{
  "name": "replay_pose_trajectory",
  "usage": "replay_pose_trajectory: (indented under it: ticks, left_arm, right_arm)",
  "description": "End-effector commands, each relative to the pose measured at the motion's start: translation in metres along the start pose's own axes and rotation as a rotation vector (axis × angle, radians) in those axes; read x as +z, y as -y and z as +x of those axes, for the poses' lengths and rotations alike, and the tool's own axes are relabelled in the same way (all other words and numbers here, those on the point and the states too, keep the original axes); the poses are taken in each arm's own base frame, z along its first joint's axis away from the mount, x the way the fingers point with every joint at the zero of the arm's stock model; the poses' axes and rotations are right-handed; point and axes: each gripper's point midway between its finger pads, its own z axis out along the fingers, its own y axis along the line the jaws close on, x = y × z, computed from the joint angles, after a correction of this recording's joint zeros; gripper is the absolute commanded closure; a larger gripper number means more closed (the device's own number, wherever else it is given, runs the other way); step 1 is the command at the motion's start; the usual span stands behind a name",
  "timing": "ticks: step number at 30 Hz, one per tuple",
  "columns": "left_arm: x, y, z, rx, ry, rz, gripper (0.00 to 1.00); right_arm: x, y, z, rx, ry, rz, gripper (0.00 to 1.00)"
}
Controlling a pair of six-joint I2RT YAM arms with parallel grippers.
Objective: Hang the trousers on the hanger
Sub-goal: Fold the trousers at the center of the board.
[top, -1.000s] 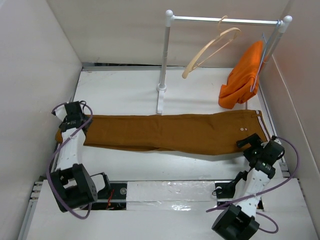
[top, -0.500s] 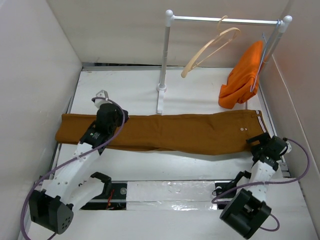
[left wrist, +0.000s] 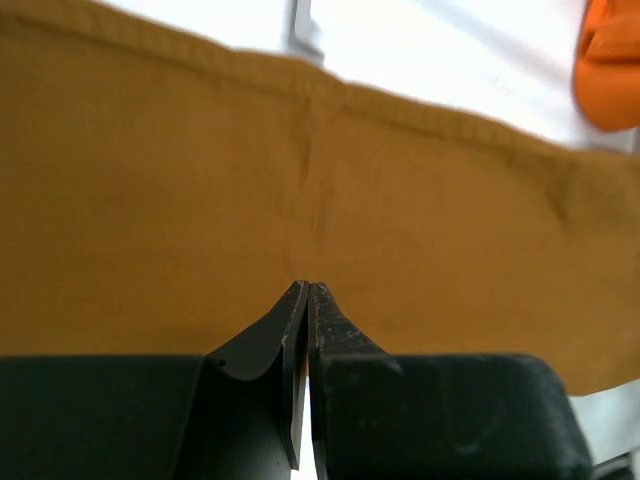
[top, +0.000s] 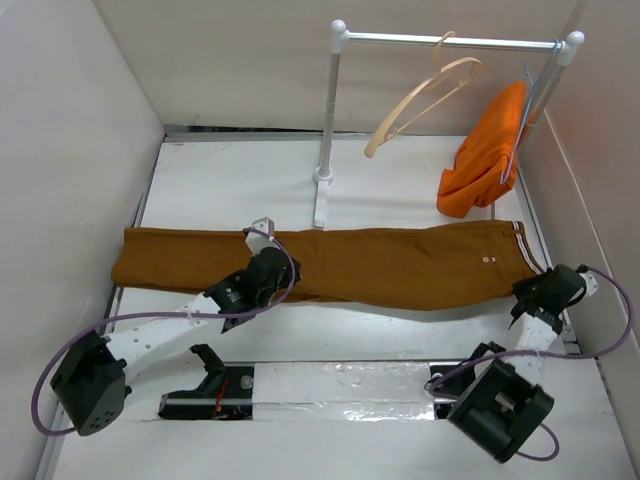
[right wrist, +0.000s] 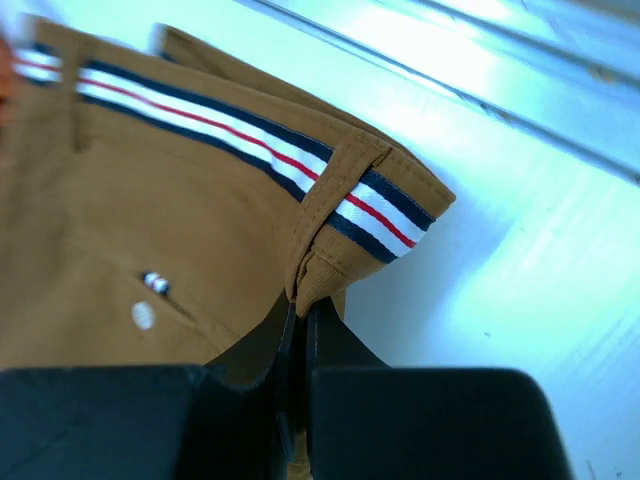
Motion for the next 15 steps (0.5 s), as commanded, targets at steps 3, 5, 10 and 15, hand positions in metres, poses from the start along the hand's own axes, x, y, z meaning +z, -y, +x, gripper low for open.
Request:
replay_pose_trajectory:
  ticks: [3, 5, 10, 15]
  left_arm:
    - [0.004, -0.006, 0.016, 0.013, 0.074, -0.043, 1.00]
    - [0.006, -0.012, 0.020, 0.017, 0.077, -0.067, 1.00]
    - [0.014, -0.021, 0.049, 0.039, 0.033, -0.081, 1.00]
    - [0.021, -0.038, 0.081, 0.050, -0.018, -0.141, 1.00]
  right_arm:
    - [-0.055, -0.077, -0.037, -0.237, 0.196, -0.398, 1.00]
    - [-0.086, -0.101, -0.021, -0.390, 0.182, -0.544, 1.00]
    - [-0.136, -0.142, 0.026, -0.566, 0.050, -0.808, 1.00]
    - [-0.211, -0.199, 0.048, -0.604, -0.024, -1.118, 1.00]
